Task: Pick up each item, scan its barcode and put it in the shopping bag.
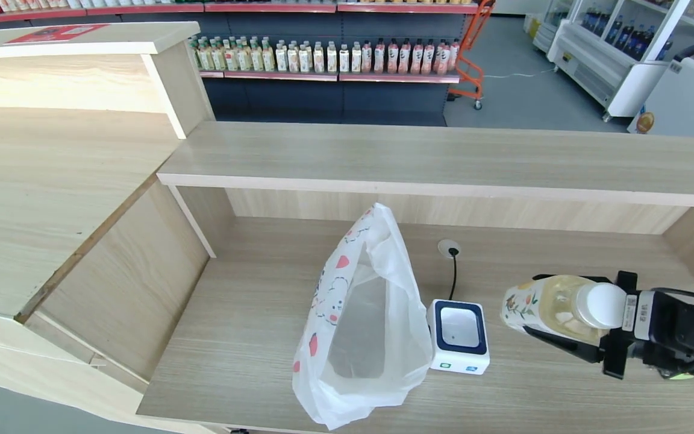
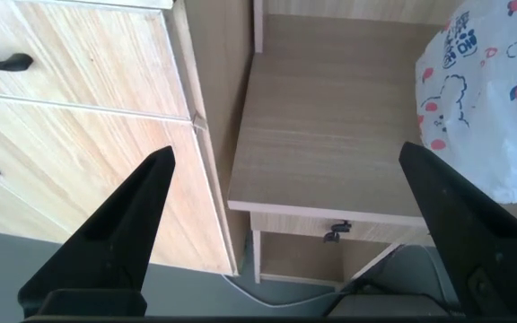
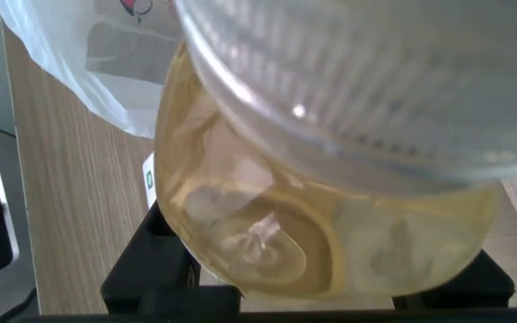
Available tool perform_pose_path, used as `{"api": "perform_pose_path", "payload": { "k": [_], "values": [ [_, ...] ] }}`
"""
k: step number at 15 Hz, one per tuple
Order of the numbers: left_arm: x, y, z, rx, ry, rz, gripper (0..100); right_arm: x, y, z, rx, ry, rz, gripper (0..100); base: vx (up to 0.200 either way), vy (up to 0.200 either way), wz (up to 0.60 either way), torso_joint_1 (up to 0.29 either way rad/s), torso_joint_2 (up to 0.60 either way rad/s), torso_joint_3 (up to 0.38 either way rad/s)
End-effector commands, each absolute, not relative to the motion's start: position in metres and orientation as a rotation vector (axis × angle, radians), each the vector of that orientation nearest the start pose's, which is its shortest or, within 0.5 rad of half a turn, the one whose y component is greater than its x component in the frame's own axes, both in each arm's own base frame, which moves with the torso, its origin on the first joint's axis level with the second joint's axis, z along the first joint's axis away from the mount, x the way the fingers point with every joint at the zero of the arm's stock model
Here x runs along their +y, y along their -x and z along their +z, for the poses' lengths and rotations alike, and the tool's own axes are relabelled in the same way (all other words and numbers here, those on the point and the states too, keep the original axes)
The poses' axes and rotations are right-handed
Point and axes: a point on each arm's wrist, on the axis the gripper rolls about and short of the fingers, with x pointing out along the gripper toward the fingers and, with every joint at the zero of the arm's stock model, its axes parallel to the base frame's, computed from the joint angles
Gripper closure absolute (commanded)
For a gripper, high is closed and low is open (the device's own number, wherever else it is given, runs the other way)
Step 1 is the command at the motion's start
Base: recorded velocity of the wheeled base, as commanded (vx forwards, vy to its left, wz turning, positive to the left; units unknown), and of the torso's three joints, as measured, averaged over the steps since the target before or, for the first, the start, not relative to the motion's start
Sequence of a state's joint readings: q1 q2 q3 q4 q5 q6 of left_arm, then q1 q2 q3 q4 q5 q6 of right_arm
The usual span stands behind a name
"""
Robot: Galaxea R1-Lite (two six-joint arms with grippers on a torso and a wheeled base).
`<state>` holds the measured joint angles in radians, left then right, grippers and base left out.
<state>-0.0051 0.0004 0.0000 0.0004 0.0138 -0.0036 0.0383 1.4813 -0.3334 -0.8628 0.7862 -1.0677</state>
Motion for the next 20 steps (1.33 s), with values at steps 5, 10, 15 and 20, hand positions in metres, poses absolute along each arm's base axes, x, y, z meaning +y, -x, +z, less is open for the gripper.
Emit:
{"api": "perform_pose_path", "payload": {
  "k": [5, 10, 15, 20],
  "values": [
    [0.0, 0.023, 0.075, 0.0, 0.005, 0.009, 0, 0.021, -0.231, 0.118, -0.175, 0.963, 0.947, 100, 0.0, 0.0, 0.0, 0.0, 0.0, 0.0],
    [0.0, 0.023, 0.075, 0.0, 0.005, 0.009, 0, 0.022, -0.25, 0.098, -0.216, 1.004, 1.015, 100, 0.0, 0.0, 0.0, 0.0, 0.0, 0.0],
    [0.0, 0.023, 0.075, 0.0, 0.005, 0.009, 0, 0.023, -0.276, 0.083, -0.219, 1.022, 1.03, 100, 0.0, 0.0, 0.0, 0.0, 0.0, 0.0],
    [0.0, 0.023, 0.075, 0.0, 0.005, 0.009, 0, 0.041, -0.301, 0.077, -0.274, 1.035, 1.079, 100, 0.0, 0.0, 0.0, 0.0, 0.0, 0.0]
  ]
}}
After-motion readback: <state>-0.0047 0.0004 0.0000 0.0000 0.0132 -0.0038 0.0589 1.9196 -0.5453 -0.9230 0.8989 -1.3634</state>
